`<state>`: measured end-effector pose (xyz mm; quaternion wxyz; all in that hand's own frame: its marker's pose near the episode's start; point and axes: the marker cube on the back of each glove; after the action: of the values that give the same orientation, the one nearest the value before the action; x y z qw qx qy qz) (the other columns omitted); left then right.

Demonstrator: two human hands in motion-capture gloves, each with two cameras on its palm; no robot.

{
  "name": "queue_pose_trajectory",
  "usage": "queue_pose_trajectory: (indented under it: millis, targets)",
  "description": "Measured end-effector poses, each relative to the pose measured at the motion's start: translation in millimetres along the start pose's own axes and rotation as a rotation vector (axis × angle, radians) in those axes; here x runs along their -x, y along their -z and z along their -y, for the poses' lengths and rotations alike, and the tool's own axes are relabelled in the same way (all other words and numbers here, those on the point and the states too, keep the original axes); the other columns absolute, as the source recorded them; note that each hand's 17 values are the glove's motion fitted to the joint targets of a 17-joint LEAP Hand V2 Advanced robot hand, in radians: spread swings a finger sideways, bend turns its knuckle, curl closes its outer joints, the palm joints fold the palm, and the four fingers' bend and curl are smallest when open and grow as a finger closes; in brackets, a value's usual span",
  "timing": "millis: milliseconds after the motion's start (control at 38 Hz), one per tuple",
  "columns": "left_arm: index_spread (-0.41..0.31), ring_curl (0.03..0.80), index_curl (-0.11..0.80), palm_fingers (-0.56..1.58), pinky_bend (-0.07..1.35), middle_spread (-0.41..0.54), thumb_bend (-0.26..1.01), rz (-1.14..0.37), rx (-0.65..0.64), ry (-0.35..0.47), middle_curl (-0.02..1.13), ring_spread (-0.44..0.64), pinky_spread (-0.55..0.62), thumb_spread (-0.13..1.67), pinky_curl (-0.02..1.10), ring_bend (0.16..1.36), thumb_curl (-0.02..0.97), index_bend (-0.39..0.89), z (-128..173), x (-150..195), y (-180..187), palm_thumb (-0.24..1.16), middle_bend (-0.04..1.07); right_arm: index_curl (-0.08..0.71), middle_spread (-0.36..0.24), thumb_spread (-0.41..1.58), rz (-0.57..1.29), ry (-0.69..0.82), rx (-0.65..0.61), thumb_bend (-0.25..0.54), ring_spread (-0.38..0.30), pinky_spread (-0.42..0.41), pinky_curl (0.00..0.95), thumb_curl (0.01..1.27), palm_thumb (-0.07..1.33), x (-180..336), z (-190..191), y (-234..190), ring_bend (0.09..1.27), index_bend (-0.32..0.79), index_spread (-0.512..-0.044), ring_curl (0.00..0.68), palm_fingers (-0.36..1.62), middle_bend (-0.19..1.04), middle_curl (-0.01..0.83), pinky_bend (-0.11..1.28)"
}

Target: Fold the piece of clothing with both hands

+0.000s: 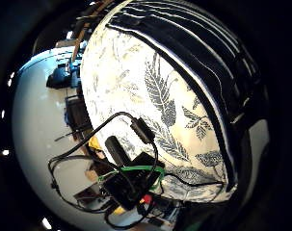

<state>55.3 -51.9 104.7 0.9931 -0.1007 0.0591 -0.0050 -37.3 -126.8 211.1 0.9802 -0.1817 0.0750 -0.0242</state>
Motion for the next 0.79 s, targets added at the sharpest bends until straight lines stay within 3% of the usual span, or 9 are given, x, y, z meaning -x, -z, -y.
queue_pose_trajectory:
  millis: [53, 158, 184, 237, 316, 500, 631, 737, 789]
  targets:
    - [-0.235, 0.338, 0.312, 1.15, 0.65, -0.28, 0.18, 0.004, -0.018, 0.006, 0.41, -0.32, -0.43, 1.38, 0.36, 0.5, 0.299, 0.05, 2.4, 1.9, 1.5, 0.79, 0.31, 0.139, 0.029, 1.05, -0.012, 0.047, -0.058, -0.052, 0.149, 0.281, 0.439, 0.22, 0.5, -2.0, 23.5, -9.4, 0.54, 0.05, -0.394, 0.322, 0.19, 0.11, 0.267, 0.93]
    - [-0.218, 0.359, 0.277, 1.14, 0.66, -0.29, 0.23, -0.006, -0.013, -0.022, 0.44, -0.33, -0.44, 1.46, 0.37, 0.53, 0.329, 0.03, 2.3, 1.8, 2.9, 0.85, 0.35, 0.129, 0.008, 1.02, 0.026, 0.108, -0.154, -0.011, 0.111, 0.248, 0.433, 0.24, 0.54, 2.3, 30.9, -7.9, 0.66, 0.07, -0.415, 0.346, 0.28, 0.14, 0.254, 0.94]
    - [-0.216, 0.363, 0.27, 1.14, 0.66, -0.293, 0.23, 0.0, -0.01, -0.013, 0.45, -0.33, -0.44, 1.48, 0.37, 0.53, 0.332, 0.03, 2.4, 2.4, 3.3, 0.85, 0.36, 0.127, 0.016, 1.0, 0.046, 0.155, -0.203, -0.043, 0.128, 0.261, 0.437, 0.24, 0.5, 5.9, 28.3, -3.7, 0.63, 0.07, -0.418, 0.337, 0.21, 0.12, 0.246, 0.97]
    - [-0.213, 0.371, 0.261, 1.14, 0.66, -0.292, 0.24, 0.024, -0.005, 0.016, 0.46, -0.33, -0.44, 1.5, 0.38, 0.54, 0.344, 0.04, 2.9, 4.0, 4.5, 0.87, 0.38, 0.163, -0.032, 1.01, 0.088, 0.25, -0.313, 0.035, 0.05, 0.158, 0.406, 0.27, 0.63, 10.4, 27.2, 3.9, 0.67, 0.19, -0.408, 0.351, 0.51, 0.24, 0.283, 0.87]
    - [-0.209, 0.38, 0.25, 1.14, 0.67, -0.295, 0.25, 0.074, 0.015, 0.058, 0.47, -0.34, -0.44, 1.54, 0.38, 0.54, 0.354, 0.05, -0.3, 5.3, 7.2, 0.86, 0.39, 0.183, -0.077, 1.0, 0.073, 0.16, -0.396, 0.078, -0.052, -0.041, 0.383, 0.3, 0.75, -9.0, 54.0, -1.0, 0.72, 0.18, -0.379, 0.351, 0.85, 0.23, 0.292, 0.86]
    - [-0.206, 0.393, 0.238, 1.14, 0.67, -0.298, 0.27, 0.111, 0.075, -0.004, 0.49, -0.34, -0.44, 1.59, 0.39, 0.54, 0.378, 0.08, -16.3, -1.8, 13.0, 0.86, 0.39, 0.274, -0.13, 0.96, -0.023, 0.048, -0.402, 0.157, -0.166, -0.253, 0.362, 0.35, 0.98, -22.2, 65.4, 0.5, 0.67, 0.22, -0.311, 0.385, 1.23, 0.32, 0.361, 0.72]
    - [-0.212, 0.398, 0.243, 1.15, 0.66, -0.303, 0.29, 0.162, 0.05, 0.005, 0.5, -0.34, -0.44, 1.6, 0.39, 0.53, 0.391, 0.1, -23.4, 6.6, 17.3, 0.85, 0.38, 0.319, -0.151, 0.94, -0.034, 0.087, -0.327, 0.164, -0.211, -0.321, 0.358, 0.36, 1.05, -14.3, 32.1, 15.0, 0.69, 0.21, -0.279, 0.411, 1.31, 0.37, 0.398, 0.65]
    - [-0.215, 0.4, 0.25, 1.15, 0.63, -0.302, 0.29, 0.252, -0.005, -0.053, 0.51, -0.34, -0.44, 1.6, 0.39, 0.52, 0.4, 0.11, -6.2, 22.2, 8.8, 0.84, 0.38, 0.342, -0.164, 0.93, -0.035, 0.146, -0.28, 0.143, -0.223, -0.351, 0.36, 0.36, 1.06, 1.2, -31.5, 38.0, 0.68, 0.19, -0.262, 0.417, 1.34, 0.37, 0.413, 0.64]
    - [-0.216, 0.401, 0.257, 1.13, 0.61, -0.301, 0.3, 0.266, 0.032, -0.083, 0.51, -0.34, -0.43, 1.6, 0.39, 0.51, 0.403, 0.13, -4.2, 28.0, 1.7, 0.83, 0.38, 0.351, -0.165, 0.92, -0.05, 0.171, -0.246, 0.134, -0.227, -0.359, 0.362, 0.36, 1.07, 8.4, -61.7, 47.3, 0.68, 0.19, -0.257, 0.42, 1.34, 0.37, 0.419, 0.64]
